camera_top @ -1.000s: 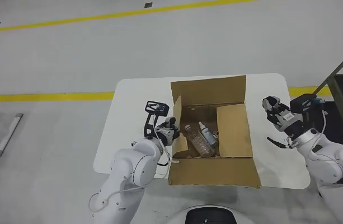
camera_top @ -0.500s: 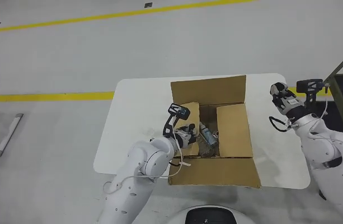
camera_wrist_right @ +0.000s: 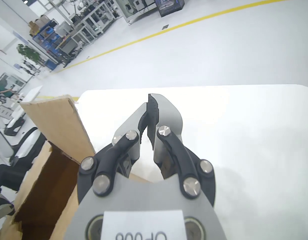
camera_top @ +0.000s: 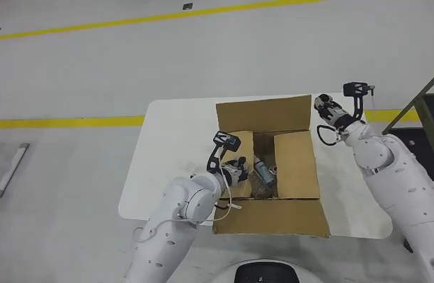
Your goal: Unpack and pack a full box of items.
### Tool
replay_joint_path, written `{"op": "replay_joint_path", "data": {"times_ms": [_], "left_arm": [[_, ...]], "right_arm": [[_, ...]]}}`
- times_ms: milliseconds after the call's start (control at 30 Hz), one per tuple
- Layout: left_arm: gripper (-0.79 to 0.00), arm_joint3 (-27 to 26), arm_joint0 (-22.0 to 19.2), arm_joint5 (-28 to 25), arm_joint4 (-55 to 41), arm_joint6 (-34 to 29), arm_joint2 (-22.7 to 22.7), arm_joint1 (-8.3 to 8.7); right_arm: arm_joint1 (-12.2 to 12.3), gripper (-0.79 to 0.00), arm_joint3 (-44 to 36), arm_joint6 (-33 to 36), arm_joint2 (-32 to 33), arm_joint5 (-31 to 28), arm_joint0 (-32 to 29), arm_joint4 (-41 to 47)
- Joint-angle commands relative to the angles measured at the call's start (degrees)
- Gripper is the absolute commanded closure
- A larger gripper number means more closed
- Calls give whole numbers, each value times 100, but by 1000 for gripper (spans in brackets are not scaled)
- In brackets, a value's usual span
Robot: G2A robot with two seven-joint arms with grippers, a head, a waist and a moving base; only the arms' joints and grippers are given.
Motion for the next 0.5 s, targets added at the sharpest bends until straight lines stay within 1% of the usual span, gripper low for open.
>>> {"op": "replay_joint_path", "data": {"times_ms": [0, 67, 133, 200, 267, 333, 367, 400, 433, 467], "left_arm": [[0, 16, -8, -6, -5, -17, 15, -4], [0, 41, -16, -1, -27, -40, 29, -10], [0, 86, -20, 1, -20, -69, 35, -12], [0, 124, -23, 27, 26, -38, 16, -11], [0, 153, -30, 111, 72, 27, -22, -13], [-37, 164, -45, 195, 31, 64, -62, -20], [-99, 160, -53, 200, 17, 57, -71, -21], [-289, 152, -53, 213, -16, 51, -86, -23], [-637, 142, -60, 205, 26, 14, -93, -19], [-785, 118, -55, 225, 30, -10, -114, -17]], "right_arm": [[-7, 0, 123, 49, -70, -325, 133, -79], [-9, 0, 209, 131, -71, -750, 209, 62], [17, 0, 233, 298, -70, -1215, 246, 20], [43, 0, 256, 418, -34, -1574, 235, 69], [74, 0, 233, 480, 24, -1811, 205, 62], [114, 0, 101, 591, 75, -2085, 130, 20], [148, 0, 10, 615, 121, -2196, 91, -148], [178, 0, -75, 616, 165, -2294, 30, -294], [207, 0, -163, 616, 213, -2407, -41, -387], [232, 0, -261, 616, 261, -2525, -107, -439]]}}
